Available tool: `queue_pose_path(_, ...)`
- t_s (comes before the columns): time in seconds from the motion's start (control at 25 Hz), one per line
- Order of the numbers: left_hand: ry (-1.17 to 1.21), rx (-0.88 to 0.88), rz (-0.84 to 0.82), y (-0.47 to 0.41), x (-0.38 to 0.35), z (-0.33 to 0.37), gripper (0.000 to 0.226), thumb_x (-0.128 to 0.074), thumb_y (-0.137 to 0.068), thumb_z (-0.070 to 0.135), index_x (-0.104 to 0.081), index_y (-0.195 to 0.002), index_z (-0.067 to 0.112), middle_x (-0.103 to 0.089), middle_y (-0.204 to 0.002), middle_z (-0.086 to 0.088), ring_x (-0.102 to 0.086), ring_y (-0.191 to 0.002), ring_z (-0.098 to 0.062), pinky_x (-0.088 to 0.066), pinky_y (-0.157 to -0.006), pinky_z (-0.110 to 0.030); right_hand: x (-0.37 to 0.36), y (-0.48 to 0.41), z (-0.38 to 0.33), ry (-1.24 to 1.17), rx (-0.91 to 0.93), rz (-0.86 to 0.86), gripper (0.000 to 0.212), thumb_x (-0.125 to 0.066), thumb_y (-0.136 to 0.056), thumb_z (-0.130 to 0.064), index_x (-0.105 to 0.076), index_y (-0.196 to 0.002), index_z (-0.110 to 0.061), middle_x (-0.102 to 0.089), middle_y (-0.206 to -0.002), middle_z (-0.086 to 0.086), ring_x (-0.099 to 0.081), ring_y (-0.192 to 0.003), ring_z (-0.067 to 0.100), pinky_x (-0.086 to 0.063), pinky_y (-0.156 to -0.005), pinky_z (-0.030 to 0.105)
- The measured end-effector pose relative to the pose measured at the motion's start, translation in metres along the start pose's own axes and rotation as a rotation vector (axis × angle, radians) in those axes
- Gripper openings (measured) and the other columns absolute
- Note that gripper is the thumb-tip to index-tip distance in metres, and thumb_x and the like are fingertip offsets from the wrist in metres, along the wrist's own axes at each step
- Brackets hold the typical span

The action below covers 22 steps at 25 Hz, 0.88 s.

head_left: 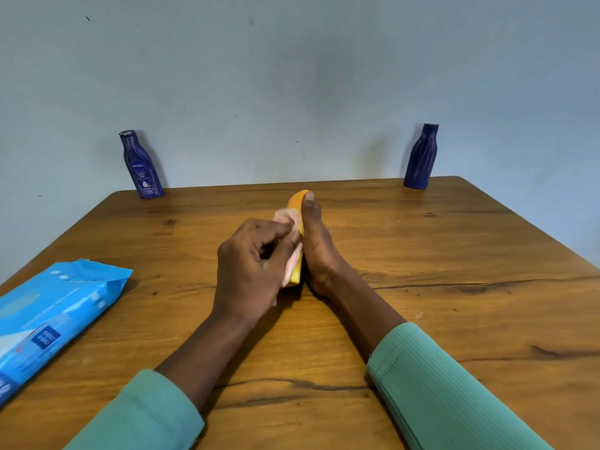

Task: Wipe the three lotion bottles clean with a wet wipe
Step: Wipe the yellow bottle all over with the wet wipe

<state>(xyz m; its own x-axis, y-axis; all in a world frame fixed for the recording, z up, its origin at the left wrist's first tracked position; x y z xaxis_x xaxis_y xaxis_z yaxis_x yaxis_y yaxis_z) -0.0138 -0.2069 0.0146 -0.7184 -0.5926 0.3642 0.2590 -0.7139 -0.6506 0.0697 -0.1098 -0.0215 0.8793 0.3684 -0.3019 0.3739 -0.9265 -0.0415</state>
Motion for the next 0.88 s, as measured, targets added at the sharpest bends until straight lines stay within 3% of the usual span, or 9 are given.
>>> queue_pose_path(0.12, 0.012, 0.030, -0.199, 0.020, 0.013, -0.002, 0.028, -0.076, -0.090, 0.032, -0.078, -0.116, 0.022, -0.070, -0.111, 0.011, -0.068, -0.101, 0.000, -0.060, -0.074, -0.022, 0.009, -0.002, -0.001, 0.001, 0.002, 0.043, 0.069, -0.037, -0.080, -0.094, -0.049, -0.115, -0.035, -0.058, -0.098, 0.011, -0.061, -0.088, 0.025, -0.060, -0.081, 0.051)
queue_pose_path(0.16, -0.001, 0.030, -0.223, 0.024, 0.016, -0.002, 0.033, -0.076, -0.090, 0.034, -0.076, -0.122, 0.023, -0.069, -0.116, 0.012, -0.066, -0.105, 0.001, -0.059, -0.077, -0.019, 0.008, -0.001, -0.002, 0.020, -0.008, 0.045, 0.070, -0.035, -0.074, -0.101, -0.048, -0.110, -0.042, -0.059, -0.097, 0.008, -0.062, -0.087, 0.023, -0.060, -0.079, 0.052)
queue_pose_path(0.24, -0.098, -0.033, -0.199, 0.027, 0.019, 0.004, 0.038, -0.071, -0.092, 0.036, -0.073, -0.127, 0.021, -0.069, -0.118, 0.009, -0.065, -0.107, 0.000, -0.057, -0.079, -0.016, 0.002, 0.004, -0.002, 0.058, -0.038, 0.032, 0.095, -0.030, -0.058, -0.112, -0.043, -0.117, -0.039, -0.058, -0.089, -0.002, -0.059, -0.081, 0.018, -0.054, -0.076, 0.044)
queue_pose_path(0.36, -0.236, -0.174, -0.021, 0.021, 0.015, 0.017, 0.028, -0.068, -0.096, 0.024, -0.076, -0.121, 0.012, -0.070, -0.108, -0.001, -0.067, -0.092, -0.008, -0.057, -0.074, -0.022, -0.007, 0.010, -0.002, 0.233, 0.001, -0.019, 0.114, -0.019, -0.064, -0.111, -0.046, -0.129, -0.021, -0.063, -0.093, 0.008, -0.065, -0.090, 0.032, -0.056, -0.092, 0.062)
queue_pose_path(0.4, -0.241, -0.180, 0.045, 0.017, 0.014, 0.019, 0.025, -0.068, -0.097, 0.019, -0.076, -0.119, 0.010, -0.070, -0.106, -0.003, -0.067, -0.089, -0.010, -0.057, -0.073, -0.023, -0.011, 0.015, -0.005, 0.307, 0.043, -0.038, 0.110, -0.016, -0.070, -0.107, -0.043, -0.131, -0.019, -0.065, -0.096, 0.011, -0.068, -0.094, 0.035, -0.056, -0.093, 0.066)
queue_pose_path(0.52, -0.170, -0.093, 0.196, -0.001, 0.015, 0.019, 0.020, -0.069, -0.098, 0.018, -0.077, -0.115, 0.010, -0.071, -0.103, -0.002, -0.068, -0.088, -0.008, -0.055, -0.072, -0.017, -0.017, 0.025, -0.011, 0.491, 0.213, -0.042, 0.081, -0.009, -0.089, -0.091, -0.041, -0.129, -0.028, -0.072, -0.100, 0.009, -0.073, -0.094, 0.029, -0.060, -0.086, 0.061)
queue_pose_path(0.68, -0.003, 0.050, 0.296, -0.020, 0.024, 0.001, 0.023, -0.070, -0.099, 0.027, -0.077, -0.119, 0.017, -0.075, -0.111, 0.001, -0.072, -0.097, -0.007, -0.059, -0.076, -0.020, -0.023, 0.028, -0.014, 0.535, 0.392, -0.017, 0.047, -0.026, -0.107, -0.067, -0.054, -0.129, -0.036, -0.075, -0.096, 0.000, -0.073, -0.087, 0.020, -0.061, -0.077, 0.056)
queue_pose_path(0.8, -0.025, 0.068, 0.276, -0.020, 0.023, -0.007, 0.022, -0.072, -0.097, 0.024, -0.078, -0.118, 0.018, -0.075, -0.109, 0.001, -0.070, -0.092, -0.004, -0.053, -0.072, -0.010, -0.019, 0.020, -0.009, 0.374, 0.402, 0.072, 0.037, -0.052, -0.099, -0.064, -0.063, -0.123, -0.038, -0.075, -0.105, -0.003, -0.074, -0.097, 0.018, -0.062, -0.083, 0.055)
queue_pose_path(0.88, -0.045, 0.045, 0.153, -0.008, 0.013, -0.007, 0.020, -0.075, -0.094, 0.020, -0.079, -0.114, 0.017, -0.072, -0.104, 0.003, -0.068, -0.090, -0.004, -0.054, -0.071, -0.012, -0.005, 0.015, -0.007, 0.233, 0.343, 0.196, 0.031, -0.064, -0.095, -0.059, -0.066, -0.113, -0.035, -0.076, -0.102, -0.003, -0.075, -0.096, 0.020, -0.063, -0.089, 0.054)
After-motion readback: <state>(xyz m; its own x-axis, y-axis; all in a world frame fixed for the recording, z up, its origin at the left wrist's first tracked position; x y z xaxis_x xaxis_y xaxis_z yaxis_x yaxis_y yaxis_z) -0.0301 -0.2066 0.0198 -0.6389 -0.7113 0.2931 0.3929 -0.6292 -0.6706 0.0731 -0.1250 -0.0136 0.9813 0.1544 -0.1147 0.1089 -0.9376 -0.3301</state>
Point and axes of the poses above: each hand's wrist, its own y-axis away from the middle knuckle, its own x-axis out of the back of the hand, z = x × y, the point moved 4 cm from there along -y, towards the middle knuckle
